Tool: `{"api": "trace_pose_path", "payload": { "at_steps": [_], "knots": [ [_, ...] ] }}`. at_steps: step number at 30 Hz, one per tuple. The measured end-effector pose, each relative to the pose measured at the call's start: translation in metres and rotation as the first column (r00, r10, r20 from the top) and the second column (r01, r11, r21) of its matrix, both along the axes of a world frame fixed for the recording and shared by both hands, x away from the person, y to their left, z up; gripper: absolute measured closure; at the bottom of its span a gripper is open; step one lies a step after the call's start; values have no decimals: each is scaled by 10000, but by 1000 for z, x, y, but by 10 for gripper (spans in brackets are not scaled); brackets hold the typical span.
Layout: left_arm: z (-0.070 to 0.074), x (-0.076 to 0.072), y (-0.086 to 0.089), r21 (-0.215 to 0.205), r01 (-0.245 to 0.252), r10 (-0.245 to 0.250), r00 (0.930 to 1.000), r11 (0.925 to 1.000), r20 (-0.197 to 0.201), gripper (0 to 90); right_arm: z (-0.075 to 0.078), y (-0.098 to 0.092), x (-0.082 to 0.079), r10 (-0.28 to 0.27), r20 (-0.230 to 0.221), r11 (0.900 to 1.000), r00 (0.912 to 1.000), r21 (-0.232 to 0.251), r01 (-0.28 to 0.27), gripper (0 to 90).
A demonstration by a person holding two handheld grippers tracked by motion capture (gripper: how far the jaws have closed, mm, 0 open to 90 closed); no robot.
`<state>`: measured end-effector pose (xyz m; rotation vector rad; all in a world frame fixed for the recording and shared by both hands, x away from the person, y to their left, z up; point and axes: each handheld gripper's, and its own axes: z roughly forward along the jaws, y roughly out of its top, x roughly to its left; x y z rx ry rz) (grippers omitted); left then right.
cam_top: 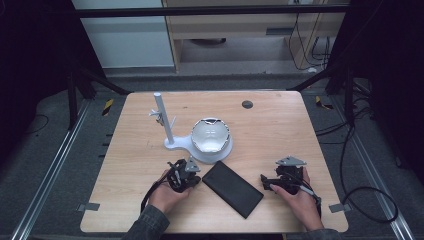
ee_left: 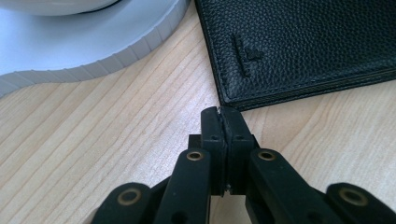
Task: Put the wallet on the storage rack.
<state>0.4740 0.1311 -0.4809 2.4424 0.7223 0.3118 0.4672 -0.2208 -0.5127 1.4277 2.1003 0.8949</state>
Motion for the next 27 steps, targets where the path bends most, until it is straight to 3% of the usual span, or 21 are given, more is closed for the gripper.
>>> {"api": "trace_pose_path", "payload": {
  "at_steps": [9, 16, 21, 27],
  "knots": [
    [-2, 1, -3, 86, 105, -105, 9999, 9999, 8, 878, 0, 0, 0, 48, 13, 10000, 10000, 45, -48, 10],
    [7, 3, 3, -679, 66, -60, 9999, 9977, 100, 876, 0, 0, 0, 105, 57, 9999, 9999, -31, -105, 14],
    [11, 6, 2, -1101, 92, -79, 9999, 9939, 123, 873, 5, 6, -2, 480, 74, 9988, 9988, -110, -479, 82],
    [22, 11, -7, -1594, 440, -410, 9989, 9862, 226, 868, 32, 18, -10, 943, 912, 9955, 9914, -150, -933, 162]
  ]
}}
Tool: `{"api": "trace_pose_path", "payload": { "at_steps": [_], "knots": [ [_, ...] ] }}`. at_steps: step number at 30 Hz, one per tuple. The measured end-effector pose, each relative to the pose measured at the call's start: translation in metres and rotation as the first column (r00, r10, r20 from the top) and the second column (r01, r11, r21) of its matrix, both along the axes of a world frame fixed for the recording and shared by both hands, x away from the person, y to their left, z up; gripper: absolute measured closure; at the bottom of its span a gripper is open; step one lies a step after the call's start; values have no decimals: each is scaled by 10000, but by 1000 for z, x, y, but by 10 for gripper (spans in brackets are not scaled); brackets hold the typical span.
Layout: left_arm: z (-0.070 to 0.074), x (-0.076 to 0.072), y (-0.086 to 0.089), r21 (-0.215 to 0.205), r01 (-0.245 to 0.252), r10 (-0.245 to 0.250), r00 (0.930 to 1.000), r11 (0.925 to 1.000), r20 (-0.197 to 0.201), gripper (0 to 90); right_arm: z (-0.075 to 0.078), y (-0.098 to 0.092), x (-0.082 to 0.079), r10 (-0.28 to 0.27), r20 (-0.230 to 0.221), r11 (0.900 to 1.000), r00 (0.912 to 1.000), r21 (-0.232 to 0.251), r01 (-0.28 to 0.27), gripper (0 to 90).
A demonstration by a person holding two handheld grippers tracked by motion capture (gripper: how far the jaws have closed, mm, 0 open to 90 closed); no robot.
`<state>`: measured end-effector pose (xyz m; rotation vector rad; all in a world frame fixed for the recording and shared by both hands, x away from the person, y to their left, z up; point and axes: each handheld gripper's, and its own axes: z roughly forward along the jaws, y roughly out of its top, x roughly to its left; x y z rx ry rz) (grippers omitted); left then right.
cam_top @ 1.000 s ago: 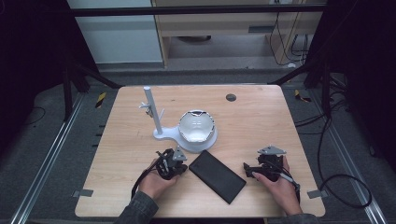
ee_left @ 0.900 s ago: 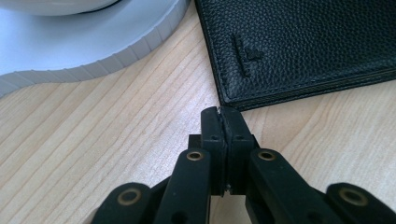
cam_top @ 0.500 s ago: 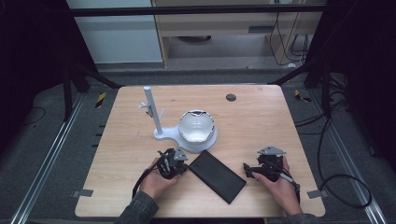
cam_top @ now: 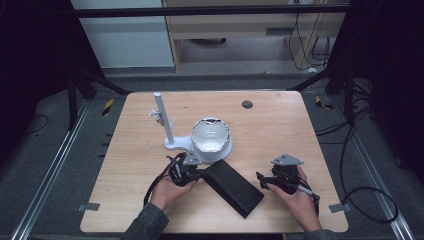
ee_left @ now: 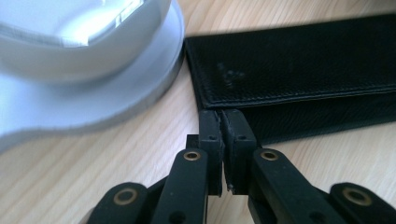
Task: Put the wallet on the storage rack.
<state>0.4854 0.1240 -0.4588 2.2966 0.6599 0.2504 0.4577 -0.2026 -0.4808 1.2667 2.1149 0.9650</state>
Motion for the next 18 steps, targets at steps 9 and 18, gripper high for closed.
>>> {"api": "trace_pose_path", "payload": {
  "at_steps": [9, 18],
  "knots": [
    [9, 5, -21, 45, 487, -487, 9988, 9988, 51, 858, 58, 11, -17, 845, -32, 9963, 9964, -146, -846, 219],
    [16, 10, -45, 84, 957, -958, 9954, 9954, 30, 843, 85, 38, -25, 1898, -957, 9783, 9772, -660, -1965, 194]
  ]
}}
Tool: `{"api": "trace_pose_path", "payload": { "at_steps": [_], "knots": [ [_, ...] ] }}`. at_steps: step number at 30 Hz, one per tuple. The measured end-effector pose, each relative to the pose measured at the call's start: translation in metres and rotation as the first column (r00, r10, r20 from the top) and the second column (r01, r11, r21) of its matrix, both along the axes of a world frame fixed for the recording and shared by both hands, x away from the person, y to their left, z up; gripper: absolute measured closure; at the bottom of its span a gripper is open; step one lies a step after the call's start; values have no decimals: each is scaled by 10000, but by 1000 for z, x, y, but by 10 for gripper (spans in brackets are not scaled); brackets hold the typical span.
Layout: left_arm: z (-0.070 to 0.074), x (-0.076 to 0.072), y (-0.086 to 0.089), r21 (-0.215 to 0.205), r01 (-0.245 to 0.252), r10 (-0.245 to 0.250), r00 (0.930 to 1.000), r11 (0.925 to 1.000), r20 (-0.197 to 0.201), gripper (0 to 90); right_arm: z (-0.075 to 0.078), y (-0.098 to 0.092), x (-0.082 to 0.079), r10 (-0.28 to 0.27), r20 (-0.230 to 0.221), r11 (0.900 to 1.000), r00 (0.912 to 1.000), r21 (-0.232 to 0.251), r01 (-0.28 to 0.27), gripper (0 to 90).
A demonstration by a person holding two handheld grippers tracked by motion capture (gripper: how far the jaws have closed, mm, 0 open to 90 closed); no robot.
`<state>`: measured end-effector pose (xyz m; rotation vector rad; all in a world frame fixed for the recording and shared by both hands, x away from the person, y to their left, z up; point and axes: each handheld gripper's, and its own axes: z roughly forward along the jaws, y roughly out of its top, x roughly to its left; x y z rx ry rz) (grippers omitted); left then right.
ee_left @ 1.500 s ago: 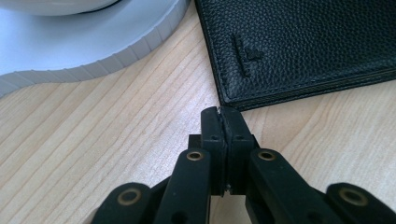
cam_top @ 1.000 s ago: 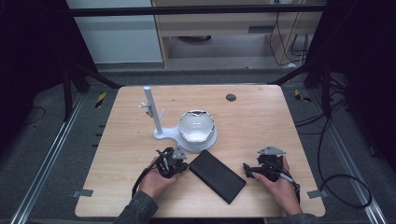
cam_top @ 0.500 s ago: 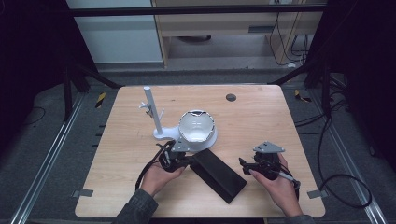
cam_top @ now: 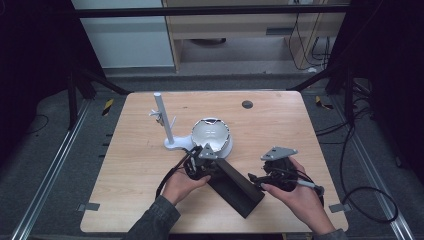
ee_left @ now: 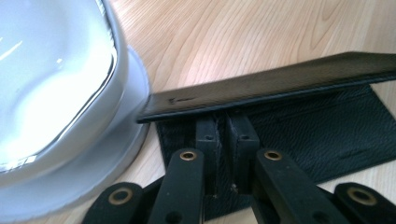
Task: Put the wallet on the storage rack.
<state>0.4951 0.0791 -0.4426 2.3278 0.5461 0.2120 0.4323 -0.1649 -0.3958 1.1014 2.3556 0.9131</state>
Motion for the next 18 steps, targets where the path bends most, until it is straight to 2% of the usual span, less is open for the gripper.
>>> {"api": "trace_pose_path", "payload": {
  "at_steps": [4, 7, 18],
  "knots": [
    [0, 2, -9, 18, 33, -33, 10000, 10000, -2, 841, 3, 10, 2, 506, -335, 9986, 9982, -116, -510, 167],
    [0, 4, -14, 2, 36, -36, 10000, 10000, 11, 840, -1, 17, 6, 771, -740, 9958, 9943, -428, -804, 171],
    [3, 12, -24, -26, -43, 43, 10000, 10000, -42, 831, -19, 22, 19, 878, -1683, 9872, 9818, -1167, -1083, 277]
  ]
}}
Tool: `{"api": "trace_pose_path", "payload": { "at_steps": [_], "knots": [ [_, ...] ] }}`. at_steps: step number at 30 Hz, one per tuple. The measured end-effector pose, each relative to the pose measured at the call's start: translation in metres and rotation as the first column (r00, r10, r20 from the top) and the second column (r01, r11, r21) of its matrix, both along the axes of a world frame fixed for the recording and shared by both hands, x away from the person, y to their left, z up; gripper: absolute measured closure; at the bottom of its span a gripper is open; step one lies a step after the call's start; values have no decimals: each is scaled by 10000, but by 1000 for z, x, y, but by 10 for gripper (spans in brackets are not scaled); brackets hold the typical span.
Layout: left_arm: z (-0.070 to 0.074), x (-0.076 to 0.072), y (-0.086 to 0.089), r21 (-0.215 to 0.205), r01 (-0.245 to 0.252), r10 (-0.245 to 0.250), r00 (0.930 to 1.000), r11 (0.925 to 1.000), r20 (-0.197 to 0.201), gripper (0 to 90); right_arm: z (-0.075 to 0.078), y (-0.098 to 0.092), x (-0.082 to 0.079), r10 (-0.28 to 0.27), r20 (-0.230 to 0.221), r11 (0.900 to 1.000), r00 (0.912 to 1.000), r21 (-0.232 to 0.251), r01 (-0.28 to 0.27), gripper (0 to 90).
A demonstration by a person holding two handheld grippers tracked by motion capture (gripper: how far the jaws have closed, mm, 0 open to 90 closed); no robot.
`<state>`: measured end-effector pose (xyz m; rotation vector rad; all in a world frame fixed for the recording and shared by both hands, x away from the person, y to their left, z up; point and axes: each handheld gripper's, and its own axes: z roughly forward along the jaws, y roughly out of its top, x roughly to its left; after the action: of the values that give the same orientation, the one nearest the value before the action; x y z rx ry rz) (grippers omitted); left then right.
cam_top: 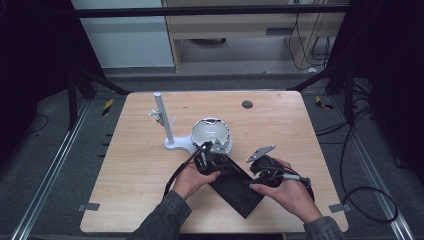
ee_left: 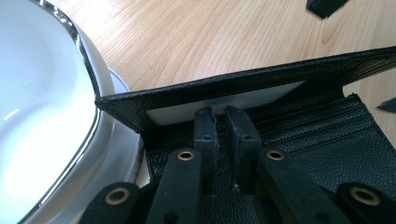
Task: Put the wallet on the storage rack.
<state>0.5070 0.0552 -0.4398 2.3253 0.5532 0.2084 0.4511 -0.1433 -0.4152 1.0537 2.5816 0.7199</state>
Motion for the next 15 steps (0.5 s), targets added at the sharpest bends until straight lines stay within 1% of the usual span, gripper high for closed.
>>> {"api": "trace_pose_path", "payload": {
  "at_steps": [7, 9, 12, 15],
  "knots": [
    [0, 3, -3, 32, -20, 20, 10000, 10000, -16, 829, -6, 0, 12, 140, -381, 9990, 9992, -416, -156, 370],
    [0, 3, -3, 28, -31, 31, 10000, 10000, -20, 829, -7, 1, 13, 145, -439, 9991, 9989, -397, -163, 382],
    [-1, 3, -4, 21, -49, 49, 10000, 10000, -53, 828, -11, 3, 20, 226, -749, 9989, 9969, -400, -256, 435],
    [-1, 3, -5, 14, -46, 46, 10000, 10000, -60, 828, -13, 5, 22, 232, -871, 9985, 9959, -465, -273, 448]
  ]
}}
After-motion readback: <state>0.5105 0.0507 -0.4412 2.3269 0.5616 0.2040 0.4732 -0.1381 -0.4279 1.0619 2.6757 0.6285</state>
